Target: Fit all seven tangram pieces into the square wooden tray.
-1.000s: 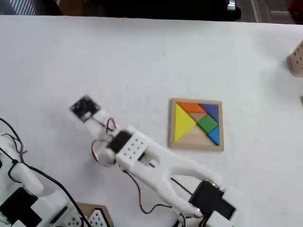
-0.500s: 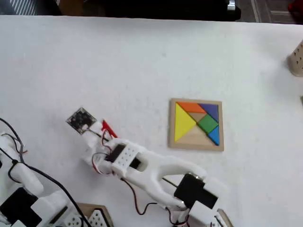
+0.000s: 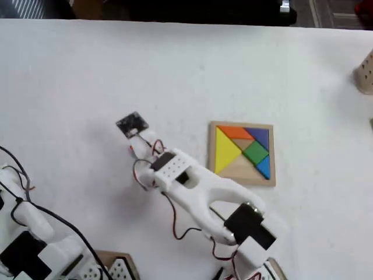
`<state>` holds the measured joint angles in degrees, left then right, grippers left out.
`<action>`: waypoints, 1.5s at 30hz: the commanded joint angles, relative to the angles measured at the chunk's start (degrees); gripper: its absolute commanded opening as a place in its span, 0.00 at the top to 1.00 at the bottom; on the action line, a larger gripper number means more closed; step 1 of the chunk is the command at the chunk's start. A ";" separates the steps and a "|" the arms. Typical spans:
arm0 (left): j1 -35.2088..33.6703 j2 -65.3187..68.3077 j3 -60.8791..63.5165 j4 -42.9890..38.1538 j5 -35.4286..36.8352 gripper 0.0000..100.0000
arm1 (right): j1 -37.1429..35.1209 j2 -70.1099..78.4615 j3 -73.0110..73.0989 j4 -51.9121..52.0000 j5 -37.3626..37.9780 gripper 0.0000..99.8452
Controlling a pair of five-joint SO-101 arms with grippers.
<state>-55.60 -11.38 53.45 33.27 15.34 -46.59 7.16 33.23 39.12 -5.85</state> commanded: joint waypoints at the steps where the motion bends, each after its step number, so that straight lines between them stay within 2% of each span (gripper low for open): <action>1: 1.19 -0.31 -0.53 -1.32 1.23 0.98 | 4.26 -0.92 -1.49 2.15 0.18 0.98; 9: 1.19 -0.31 -0.53 -1.32 1.23 0.98 | 4.97 -15.25 -0.97 11.03 9.85 0.98; 12: 2.42 -0.31 -0.44 -1.32 1.05 0.98 | 5.58 -19.65 0.70 11.74 10.81 0.98; 16: 6.55 -0.40 0.35 -1.67 -5.45 0.98 | 10.68 -21.67 4.48 5.23 10.81 0.98; 20: 12.09 -0.92 -0.97 0.09 -13.89 0.98 | 19.03 -21.85 6.15 -1.36 10.81 0.98; 23: 18.24 -0.92 -6.51 8.62 -14.42 0.98 | 24.04 -22.11 6.15 -3.21 11.25 0.98; 29: 38.20 -0.40 -24.44 40.88 -14.24 0.98 | 25.98 -22.11 5.98 -3.74 10.99 0.98; 32: 46.90 -0.40 -30.59 47.47 -12.48 0.98 | 26.24 -22.11 5.89 -3.74 10.81 0.98; 35: 52.97 -0.40 -32.44 47.12 -3.08 0.97 | 26.33 -22.11 5.89 -3.74 10.73 0.98; 39: 63.16 -0.31 -30.24 43.43 8.35 0.83 | 26.51 -21.76 6.07 -3.74 10.73 0.98; 42: 69.23 -0.31 -25.32 38.07 12.92 0.76 | 28.18 -21.67 6.07 -3.74 10.64 0.98; 45: 72.13 -0.31 -18.29 29.10 13.54 0.81 | 30.29 -21.76 5.89 -3.74 10.64 0.98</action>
<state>11.74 -11.38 29.10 72.92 25.63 -18.29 -12.26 39.82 36.40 4.62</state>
